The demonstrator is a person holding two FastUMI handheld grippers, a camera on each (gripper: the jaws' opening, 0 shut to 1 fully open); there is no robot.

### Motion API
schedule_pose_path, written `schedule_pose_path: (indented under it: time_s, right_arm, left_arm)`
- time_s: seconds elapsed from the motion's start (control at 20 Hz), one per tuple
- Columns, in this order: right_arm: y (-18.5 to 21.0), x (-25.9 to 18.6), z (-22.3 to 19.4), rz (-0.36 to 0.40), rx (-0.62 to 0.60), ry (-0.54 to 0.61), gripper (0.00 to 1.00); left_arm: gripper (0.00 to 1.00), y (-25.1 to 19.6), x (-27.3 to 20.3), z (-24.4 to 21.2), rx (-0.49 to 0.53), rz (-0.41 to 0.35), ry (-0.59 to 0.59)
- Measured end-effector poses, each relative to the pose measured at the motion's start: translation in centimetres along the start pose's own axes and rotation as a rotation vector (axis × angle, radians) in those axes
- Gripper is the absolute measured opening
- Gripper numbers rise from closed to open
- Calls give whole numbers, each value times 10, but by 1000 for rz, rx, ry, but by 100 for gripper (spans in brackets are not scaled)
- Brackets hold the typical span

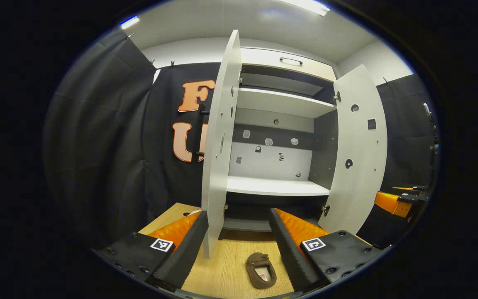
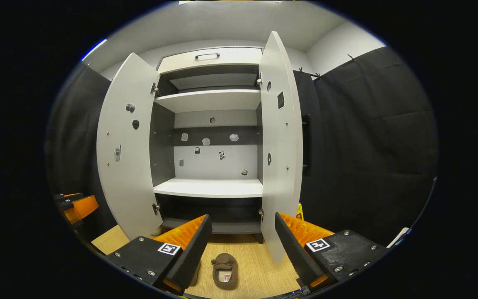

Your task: Grab one shoe with the right hand and put it into the shoe cabinet, grab the other shoe with the left hand and put it into the shoe cabinet; then close the right door with the right hand and the left door with the left hand.

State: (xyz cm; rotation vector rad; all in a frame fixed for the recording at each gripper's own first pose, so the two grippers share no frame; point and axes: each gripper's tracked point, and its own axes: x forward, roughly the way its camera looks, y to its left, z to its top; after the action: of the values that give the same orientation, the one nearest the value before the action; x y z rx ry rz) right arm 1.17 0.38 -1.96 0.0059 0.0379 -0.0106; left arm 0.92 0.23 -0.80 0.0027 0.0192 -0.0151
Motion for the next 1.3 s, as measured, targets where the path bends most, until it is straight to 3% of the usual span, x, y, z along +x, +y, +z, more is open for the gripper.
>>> schedule_pose_path:
  time_s: [0.35, 0.55, 0.9, 0.95, 1.3]
  right_arm:
    - [10, 26, -56, 36, 8, 87, 94]
    - [17, 53, -126, 63, 53, 204, 94]
    - [22, 97, -250, 76, -6, 368, 95]
    - [22, 100, -267, 79, 7, 399, 93]
    - [19, 107, -354, 67, -14, 564, 72]
  left_arm:
    - [97, -2, 8, -9, 1, -6, 25]
    - [97, 1, 12, -15, 14, 4, 39]
    - [94, 11, 15, -27, 44, 35, 63]
    - [99, 12, 15, -29, 51, 39, 69]
    - [97, 19, 9, -41, 73, 51, 105]
